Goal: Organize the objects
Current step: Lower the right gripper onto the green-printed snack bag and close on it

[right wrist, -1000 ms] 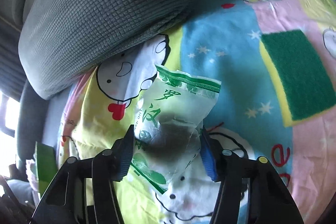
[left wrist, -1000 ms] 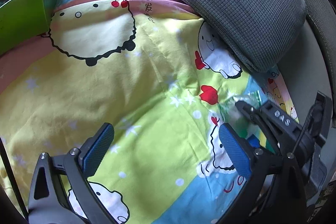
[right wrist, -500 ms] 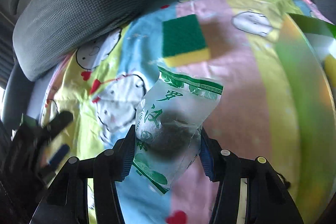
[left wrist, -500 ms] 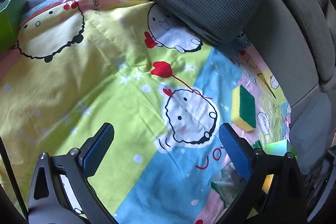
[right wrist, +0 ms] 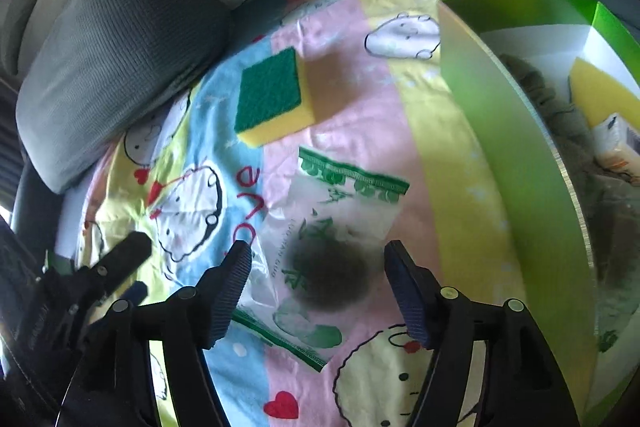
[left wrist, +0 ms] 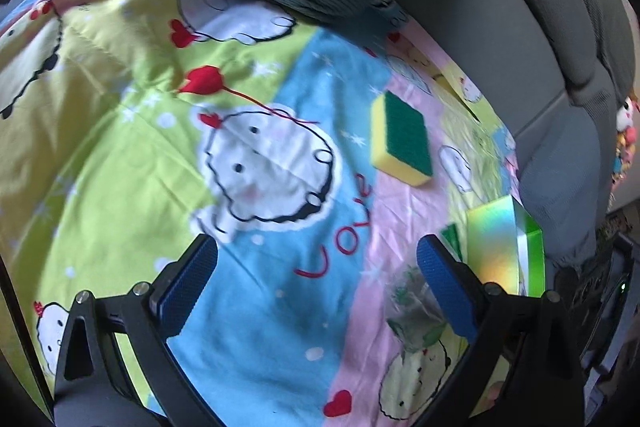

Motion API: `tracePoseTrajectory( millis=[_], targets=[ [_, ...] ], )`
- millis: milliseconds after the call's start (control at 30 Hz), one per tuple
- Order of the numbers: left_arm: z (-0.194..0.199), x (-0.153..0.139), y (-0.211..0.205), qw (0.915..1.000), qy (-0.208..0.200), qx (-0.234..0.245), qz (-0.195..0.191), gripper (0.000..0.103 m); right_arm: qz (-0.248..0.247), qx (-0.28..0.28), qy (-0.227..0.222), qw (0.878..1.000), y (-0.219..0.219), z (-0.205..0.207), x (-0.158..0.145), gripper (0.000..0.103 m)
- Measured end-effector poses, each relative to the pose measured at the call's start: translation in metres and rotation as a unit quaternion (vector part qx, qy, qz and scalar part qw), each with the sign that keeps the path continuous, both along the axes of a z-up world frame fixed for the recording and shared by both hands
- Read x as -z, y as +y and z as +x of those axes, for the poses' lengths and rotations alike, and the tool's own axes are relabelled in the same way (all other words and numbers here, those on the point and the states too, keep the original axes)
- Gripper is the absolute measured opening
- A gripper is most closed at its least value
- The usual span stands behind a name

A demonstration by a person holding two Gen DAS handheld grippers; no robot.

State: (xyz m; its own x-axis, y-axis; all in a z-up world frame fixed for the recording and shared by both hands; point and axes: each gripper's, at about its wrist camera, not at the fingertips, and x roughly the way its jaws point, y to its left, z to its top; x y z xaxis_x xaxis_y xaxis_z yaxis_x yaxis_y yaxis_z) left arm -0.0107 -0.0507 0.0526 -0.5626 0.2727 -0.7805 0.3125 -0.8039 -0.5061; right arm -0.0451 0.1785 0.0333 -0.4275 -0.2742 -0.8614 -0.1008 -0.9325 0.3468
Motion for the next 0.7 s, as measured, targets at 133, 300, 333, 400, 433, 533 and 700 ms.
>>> tracePoseTrajectory(
  millis=[133, 300, 333, 400, 433, 533, 700],
  targets=[
    [-0.003, -0.001, 0.016, 0.9992, -0.002, 0.037, -0.013, 0.099, -0.011, 0.023, 0.022, 0.999, 0.014, 0.005, -0.01, 0.073],
    [-0.005, -0.004, 0.034, 0.9962, 0.004, 0.083, -0.026, 0.099, -0.063, 0.035, 0.022, 0.997, 0.032, 0.005, -0.011, 0.073],
    [-0.006, -0.003, 0.039, 0.9949, 0.005, 0.098, -0.024, 0.099, -0.068, 0.036, 0.02, 0.997, 0.032, 0.005, -0.01, 0.073],
    [-0.007, 0.0, 0.046, 0.9927, 0.0, 0.119, -0.02, 0.099, -0.087, 0.036, 0.01, 0.995, 0.034, 0.003, -0.006, 0.073],
    [-0.008, 0.002, 0.05, 0.9919, -0.004, 0.126, -0.02, 0.099, -0.095, 0.035, 0.003, 0.995, 0.033, 0.002, -0.003, 0.073],
    [-0.01, 0.008, 0.061, 0.989, -0.017, 0.144, -0.029, 0.099, -0.111, 0.026, -0.013, 0.993, 0.031, -0.001, 0.004, 0.073],
    [-0.014, 0.021, 0.071, 0.9853, -0.043, 0.159, -0.045, 0.099, -0.124, 0.025, -0.028, 0.992, 0.028, -0.004, 0.014, 0.073]
  ],
)
